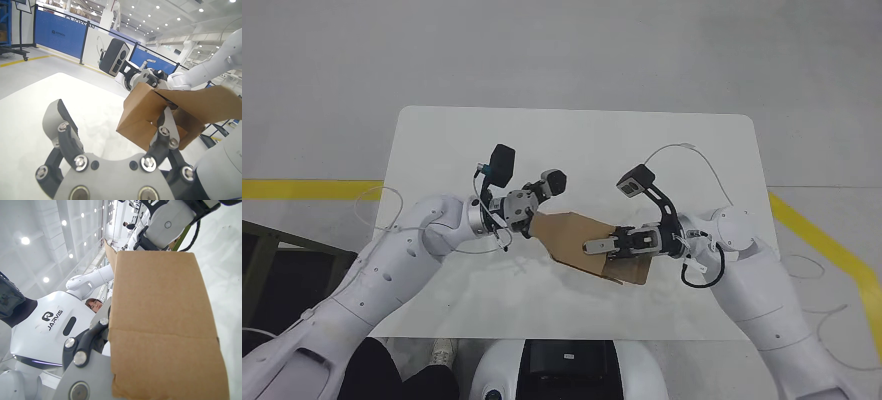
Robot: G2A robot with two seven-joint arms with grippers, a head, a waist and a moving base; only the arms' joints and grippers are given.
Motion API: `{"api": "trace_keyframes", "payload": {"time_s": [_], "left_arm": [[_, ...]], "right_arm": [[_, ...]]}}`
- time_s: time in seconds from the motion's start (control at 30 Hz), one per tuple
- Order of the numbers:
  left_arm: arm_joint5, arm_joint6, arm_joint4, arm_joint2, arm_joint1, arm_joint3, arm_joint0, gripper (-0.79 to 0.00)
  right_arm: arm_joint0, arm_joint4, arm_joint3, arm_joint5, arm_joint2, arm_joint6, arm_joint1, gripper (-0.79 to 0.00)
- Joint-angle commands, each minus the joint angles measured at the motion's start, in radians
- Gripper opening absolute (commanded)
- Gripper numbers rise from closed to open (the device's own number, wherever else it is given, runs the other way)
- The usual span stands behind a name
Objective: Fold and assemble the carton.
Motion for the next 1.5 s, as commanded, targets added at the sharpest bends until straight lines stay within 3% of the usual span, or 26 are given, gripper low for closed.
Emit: {"api": "trace_keyframes", "payload": {"time_s": [0.0, 0.2, 0.43, 0.6, 0.8, 1.1, 1.47], "left_arm": [[0.000, 0.009, 0.013, -0.009, 0.001, 0.006, 0.003, 0.000], [0.000, 0.099, 0.014, -0.078, 0.018, 0.030, 0.056, 0.000], [0.000, 0.178, 0.079, -0.146, 0.052, -0.043, 0.128, 0.000], [0.000, 0.176, 0.123, -0.137, 0.072, -0.100, 0.153, 0.000], [0.000, 0.139, 0.110, -0.098, 0.079, -0.084, 0.124, 0.000], [0.000, 0.095, 0.052, -0.042, 0.063, -0.049, 0.066, 0.000], [0.000, 0.083, 0.061, 0.001, 0.048, -0.070, 0.031, 0.000]], "right_arm": [[0.000, 0.000, 0.007, -0.002, 0.004, -0.006, 0.000, -0.785], [-0.006, -0.001, 0.027, -0.010, 0.029, -0.025, 0.005, -0.785], [-0.011, -0.007, 0.027, -0.010, 0.040, -0.040, 0.008, -0.785], [-0.010, -0.007, 0.024, -0.010, 0.043, -0.050, 0.008, -0.785], [-0.009, -0.006, 0.014, -0.007, 0.037, -0.050, 0.007, -0.785], [-0.006, -0.003, 0.002, -0.009, 0.023, -0.037, 0.005, -0.785], [-0.004, 0.000, 0.002, -0.010, 0.018, -0.032, 0.004, -0.785]]}}
